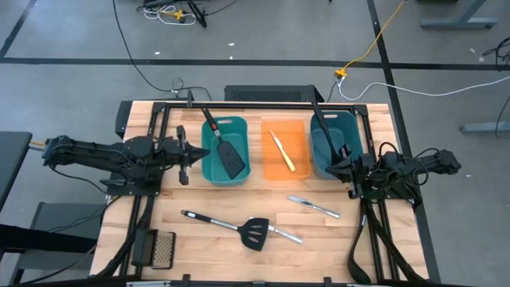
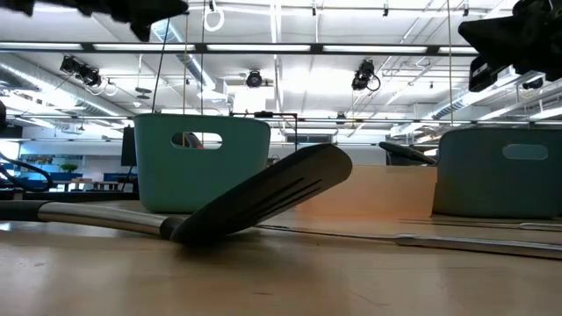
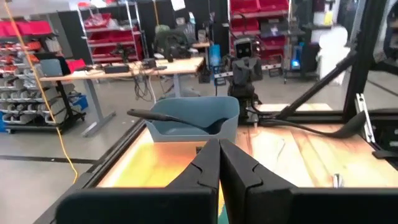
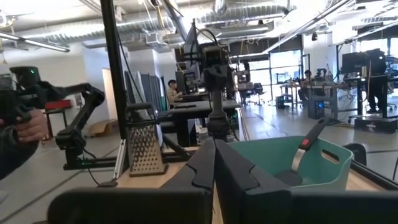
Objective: Pick & Place Kitchen Items
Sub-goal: Put the black spatula into the green bin
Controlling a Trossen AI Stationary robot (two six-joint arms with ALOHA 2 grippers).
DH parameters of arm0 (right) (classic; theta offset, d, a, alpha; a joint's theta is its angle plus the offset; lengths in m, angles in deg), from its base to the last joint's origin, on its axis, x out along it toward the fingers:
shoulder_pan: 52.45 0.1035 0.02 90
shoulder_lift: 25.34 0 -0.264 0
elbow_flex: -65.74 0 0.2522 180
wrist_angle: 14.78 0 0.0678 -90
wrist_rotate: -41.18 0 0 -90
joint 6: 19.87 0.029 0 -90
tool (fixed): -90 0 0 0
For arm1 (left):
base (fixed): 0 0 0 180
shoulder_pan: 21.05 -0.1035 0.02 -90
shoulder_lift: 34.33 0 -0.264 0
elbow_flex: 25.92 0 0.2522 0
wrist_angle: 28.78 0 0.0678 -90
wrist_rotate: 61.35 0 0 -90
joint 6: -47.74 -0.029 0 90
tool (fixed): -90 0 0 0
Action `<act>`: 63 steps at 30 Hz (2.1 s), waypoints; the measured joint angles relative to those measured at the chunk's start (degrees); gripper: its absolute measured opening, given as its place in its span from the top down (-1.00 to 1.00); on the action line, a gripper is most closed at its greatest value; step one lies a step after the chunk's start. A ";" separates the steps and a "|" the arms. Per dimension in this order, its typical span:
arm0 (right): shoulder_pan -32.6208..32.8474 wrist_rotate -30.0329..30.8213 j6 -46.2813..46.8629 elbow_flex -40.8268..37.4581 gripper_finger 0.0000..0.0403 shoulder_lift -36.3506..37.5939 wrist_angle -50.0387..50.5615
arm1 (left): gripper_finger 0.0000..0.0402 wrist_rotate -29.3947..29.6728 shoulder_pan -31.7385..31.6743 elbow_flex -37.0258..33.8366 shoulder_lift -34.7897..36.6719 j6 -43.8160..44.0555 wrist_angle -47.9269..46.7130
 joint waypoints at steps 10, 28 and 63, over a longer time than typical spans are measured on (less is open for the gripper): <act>0.01 0.00 -0.02 0.02 0.93 0.00 -0.02 | 0.96 -0.05 0.47 15.46 -11.89 1.15 -12.32; -0.01 0.42 -0.09 0.07 0.91 0.00 0.00 | 0.93 -9.13 6.00 17.33 -19.22 2.29 -14.13; 0.01 -0.04 0.02 0.09 0.93 -0.02 0.13 | -0.31 -6.43 23.01 30.95 -44.39 17.85 -37.58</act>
